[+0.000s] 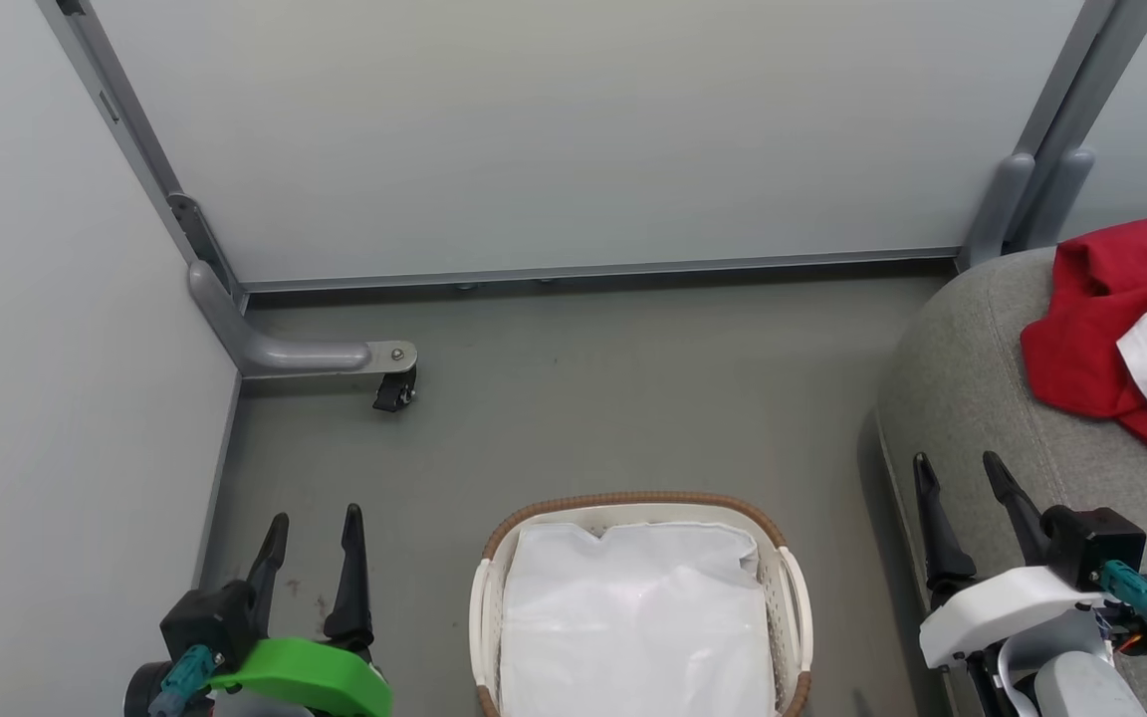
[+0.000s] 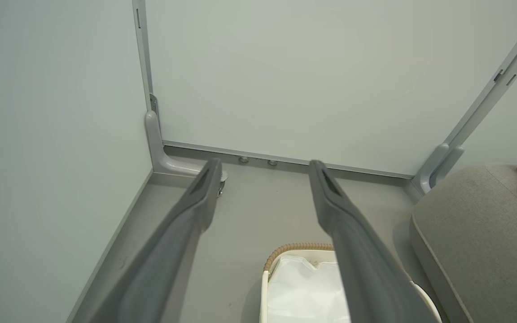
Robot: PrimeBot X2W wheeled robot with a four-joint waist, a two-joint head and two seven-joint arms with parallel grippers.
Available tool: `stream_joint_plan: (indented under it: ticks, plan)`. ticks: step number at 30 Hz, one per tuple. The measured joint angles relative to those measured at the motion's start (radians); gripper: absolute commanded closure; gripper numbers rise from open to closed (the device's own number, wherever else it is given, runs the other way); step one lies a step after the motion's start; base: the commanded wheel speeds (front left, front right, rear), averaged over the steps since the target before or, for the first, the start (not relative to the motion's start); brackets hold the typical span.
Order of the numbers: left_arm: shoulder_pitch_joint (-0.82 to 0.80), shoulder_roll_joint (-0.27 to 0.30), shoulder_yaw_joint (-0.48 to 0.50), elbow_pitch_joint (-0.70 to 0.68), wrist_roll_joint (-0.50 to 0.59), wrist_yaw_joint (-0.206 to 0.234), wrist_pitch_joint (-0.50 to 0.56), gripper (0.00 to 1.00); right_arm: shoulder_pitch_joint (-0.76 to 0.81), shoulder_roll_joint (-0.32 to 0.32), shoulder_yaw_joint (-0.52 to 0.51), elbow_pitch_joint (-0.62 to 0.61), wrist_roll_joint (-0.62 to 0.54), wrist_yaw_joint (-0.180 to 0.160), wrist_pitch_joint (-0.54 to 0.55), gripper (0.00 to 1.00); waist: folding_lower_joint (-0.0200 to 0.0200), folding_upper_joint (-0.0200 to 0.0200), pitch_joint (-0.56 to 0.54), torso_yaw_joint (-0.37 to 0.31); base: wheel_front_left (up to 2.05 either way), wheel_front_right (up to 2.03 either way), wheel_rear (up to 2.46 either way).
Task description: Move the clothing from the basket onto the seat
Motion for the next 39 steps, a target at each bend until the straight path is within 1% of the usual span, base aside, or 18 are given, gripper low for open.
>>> stream_joint_plan:
  ticks: [8, 9, 15, 27, 39]
  plan:
    - [0.000, 0.000, -0.011, 0.010, -0.018, -0.004, 0.000, 0.00, 0.000, 0.000, 0.005, 0.001, 0.000, 0.000, 0.000, 0.00, 0.0000, 0.0000, -0.001, -0.001, 0.00, 0.00, 0.00]
    - [0.001, -0.001, -0.012, 0.016, -0.021, -0.004, 0.000, 1.00, 0.001, 0.002, 0.005, 0.006, 0.000, 0.000, 0.000, 1.00, 0.0000, 0.0000, -0.001, -0.001, 0.00, 0.00, 0.00]
    - [0.012, -0.003, -0.011, 0.061, -0.036, -0.004, 0.008, 1.00, 0.029, 0.014, 0.004, 0.053, 0.014, 0.000, 0.013, 1.00, 0.0000, 0.0000, -0.001, -0.001, 0.00, 0.00, 0.00]
    - [0.012, -0.003, 0.026, 0.036, -0.235, -0.004, 0.066, 1.00, 0.029, 0.014, -0.004, 0.033, 0.236, 0.000, 0.070, 1.00, 0.0000, 0.0000, -0.003, -0.006, 0.00, 0.00, 0.00]
    - [0.010, -0.003, 0.059, 0.012, -0.407, -0.006, 0.116, 1.00, 0.029, 0.012, -0.011, 0.008, 0.431, 0.000, 0.118, 1.00, 0.0000, 0.0000, -0.004, -0.010, 0.00, 0.00, 0.00]
